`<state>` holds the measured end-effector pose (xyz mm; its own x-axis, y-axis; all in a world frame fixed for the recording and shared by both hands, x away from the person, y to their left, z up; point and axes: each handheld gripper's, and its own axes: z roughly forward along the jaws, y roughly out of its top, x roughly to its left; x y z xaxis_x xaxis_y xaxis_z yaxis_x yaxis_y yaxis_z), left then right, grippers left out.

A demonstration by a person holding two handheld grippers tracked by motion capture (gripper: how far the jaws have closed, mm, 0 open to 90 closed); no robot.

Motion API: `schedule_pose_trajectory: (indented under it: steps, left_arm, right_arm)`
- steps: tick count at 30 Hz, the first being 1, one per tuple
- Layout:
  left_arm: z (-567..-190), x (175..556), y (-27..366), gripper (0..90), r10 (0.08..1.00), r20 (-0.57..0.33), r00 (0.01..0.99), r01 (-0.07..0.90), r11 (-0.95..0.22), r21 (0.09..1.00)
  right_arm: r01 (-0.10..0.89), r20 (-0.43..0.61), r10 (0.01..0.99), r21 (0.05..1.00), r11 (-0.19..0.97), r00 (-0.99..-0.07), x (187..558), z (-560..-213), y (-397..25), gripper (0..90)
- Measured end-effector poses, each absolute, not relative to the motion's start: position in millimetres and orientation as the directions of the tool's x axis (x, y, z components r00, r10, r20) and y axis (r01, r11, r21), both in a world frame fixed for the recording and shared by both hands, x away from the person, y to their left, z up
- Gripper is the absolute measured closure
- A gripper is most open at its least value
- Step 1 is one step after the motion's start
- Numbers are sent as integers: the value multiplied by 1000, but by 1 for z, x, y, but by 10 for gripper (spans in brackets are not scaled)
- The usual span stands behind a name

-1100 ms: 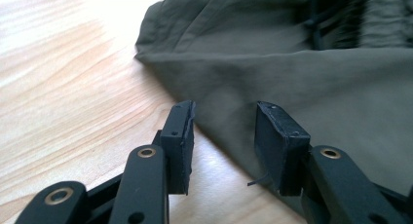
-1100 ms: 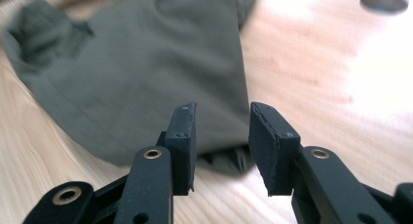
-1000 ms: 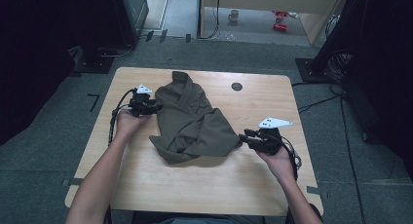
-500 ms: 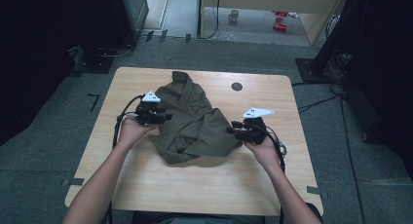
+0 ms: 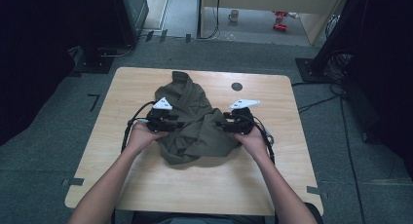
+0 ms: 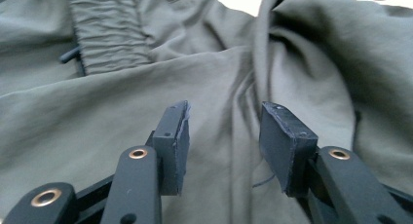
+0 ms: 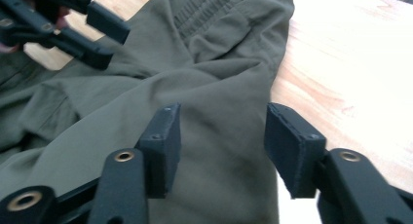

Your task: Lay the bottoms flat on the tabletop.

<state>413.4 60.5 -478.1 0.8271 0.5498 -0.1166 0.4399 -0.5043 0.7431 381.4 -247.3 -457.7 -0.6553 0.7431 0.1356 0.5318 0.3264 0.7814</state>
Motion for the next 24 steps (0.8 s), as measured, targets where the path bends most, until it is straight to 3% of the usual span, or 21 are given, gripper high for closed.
schedule_pose_trajectory:
  steps: [6,13,17,24]
  left_arm:
    - [-487,413,52,587,530,-102,842,435,-555,709]
    - [-495,414,50,778,529,-100,842,442,-572,691]
    - [-494,414,51,885,530,-98,842,442,-575,689]
    - [-482,413,60,900,547,-102,831,441,-535,721]
  right_arm:
    - [546,141,739,765,341,-659,401,-464,-242,419]
    - [571,168,734,747,341,-658,416,-480,-234,451]
    - [590,180,726,724,359,-663,417,-487,-230,599]
    - [614,171,751,702,361,-637,415,-484,-231,854]
